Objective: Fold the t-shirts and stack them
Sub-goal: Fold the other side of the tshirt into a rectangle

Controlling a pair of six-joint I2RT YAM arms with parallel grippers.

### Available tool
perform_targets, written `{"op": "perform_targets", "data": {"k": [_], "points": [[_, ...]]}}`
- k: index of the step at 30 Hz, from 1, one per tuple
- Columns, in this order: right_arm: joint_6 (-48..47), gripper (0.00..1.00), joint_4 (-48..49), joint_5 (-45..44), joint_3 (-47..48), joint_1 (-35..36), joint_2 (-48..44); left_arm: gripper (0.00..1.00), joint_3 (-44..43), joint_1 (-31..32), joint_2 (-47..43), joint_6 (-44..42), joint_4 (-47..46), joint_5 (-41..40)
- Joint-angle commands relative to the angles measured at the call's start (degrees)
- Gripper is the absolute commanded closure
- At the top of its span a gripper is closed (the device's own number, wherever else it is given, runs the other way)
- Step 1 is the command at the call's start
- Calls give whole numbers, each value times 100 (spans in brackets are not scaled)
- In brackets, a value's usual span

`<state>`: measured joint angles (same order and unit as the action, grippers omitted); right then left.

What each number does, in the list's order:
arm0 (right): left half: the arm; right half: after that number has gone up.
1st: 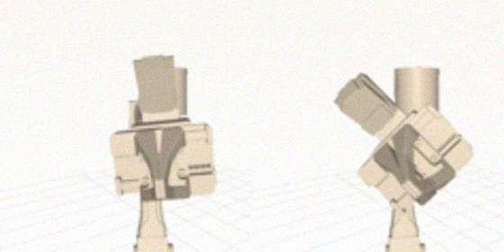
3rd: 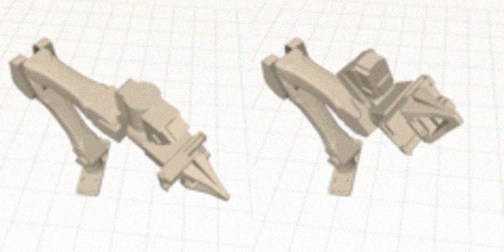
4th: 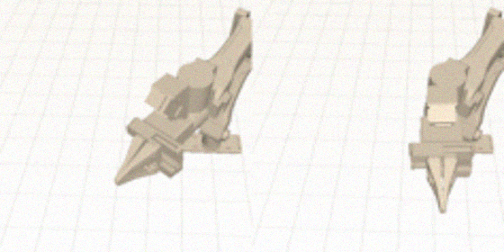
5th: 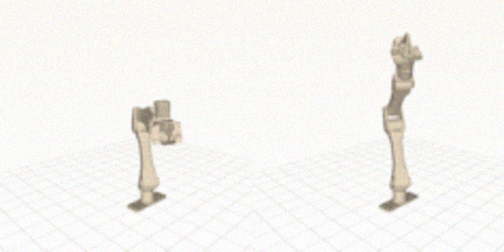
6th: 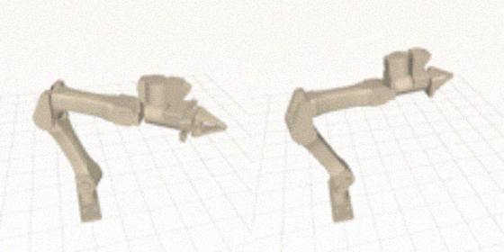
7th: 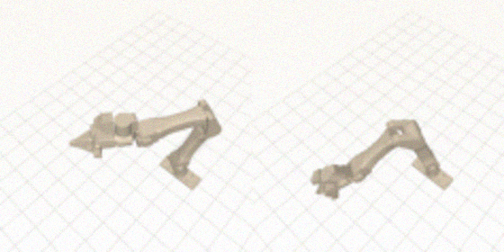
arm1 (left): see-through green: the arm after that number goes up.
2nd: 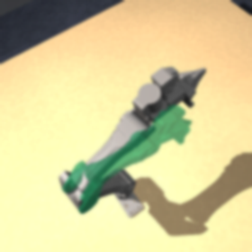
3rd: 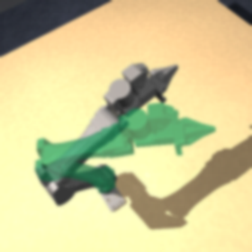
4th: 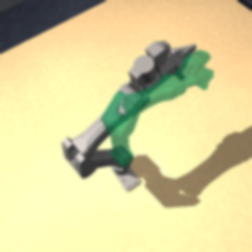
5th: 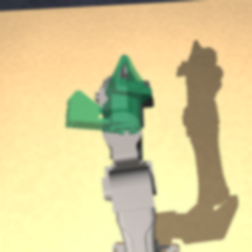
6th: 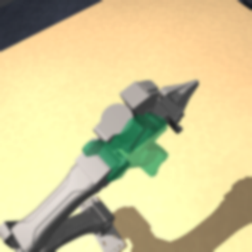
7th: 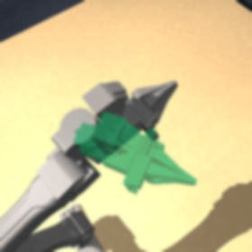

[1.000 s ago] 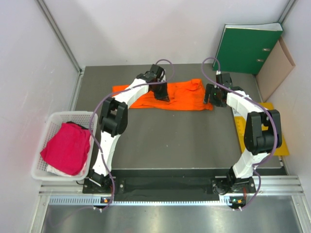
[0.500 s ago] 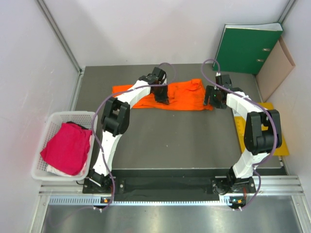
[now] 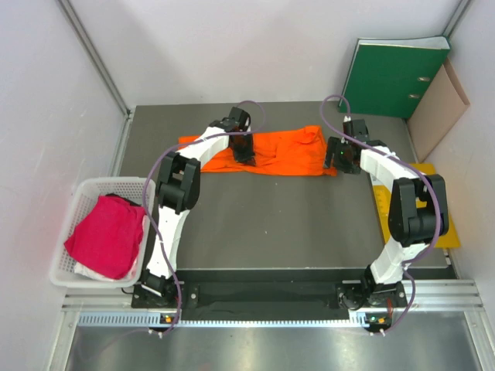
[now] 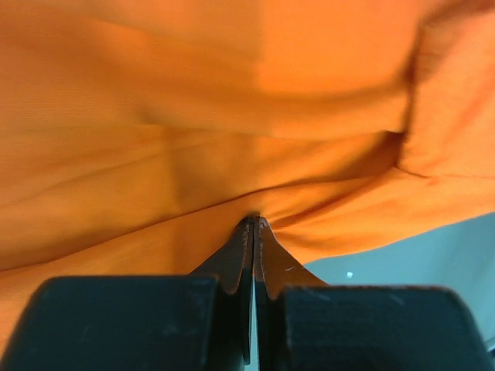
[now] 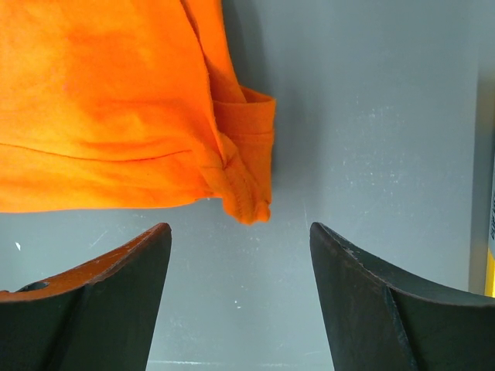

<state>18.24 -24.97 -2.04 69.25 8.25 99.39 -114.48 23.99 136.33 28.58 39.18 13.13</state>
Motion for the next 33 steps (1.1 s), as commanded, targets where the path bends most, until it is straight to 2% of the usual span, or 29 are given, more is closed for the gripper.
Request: {"op": "perform_targets", "data": {"k": [1,9,17,22,26,32,33], "points": [[101,27,115,28,44,45,-184,100,206,-385,-256,-107,90,-574],[110,27,89,55,71,54,-166,100,206,-693,-353,-142,46,-1057],[74,27,27,55,1,45,-245,100,-382,-790,-89,-194,2,-1434],[39,27,1,64,-35,54,-298,100,-584,-790,-54,-203,-436,-1514],[22,27,-17,107,-52,54,-377,100,-936,-790,87,-256,-376,-1410],[-101,26,1,169,27,89,-544,100,91,-852,-1002,-493,-789,-1769],[-119,26,10,178,53,98,-544,87,214,-895,-1134,-528,-754,-1830]]}}
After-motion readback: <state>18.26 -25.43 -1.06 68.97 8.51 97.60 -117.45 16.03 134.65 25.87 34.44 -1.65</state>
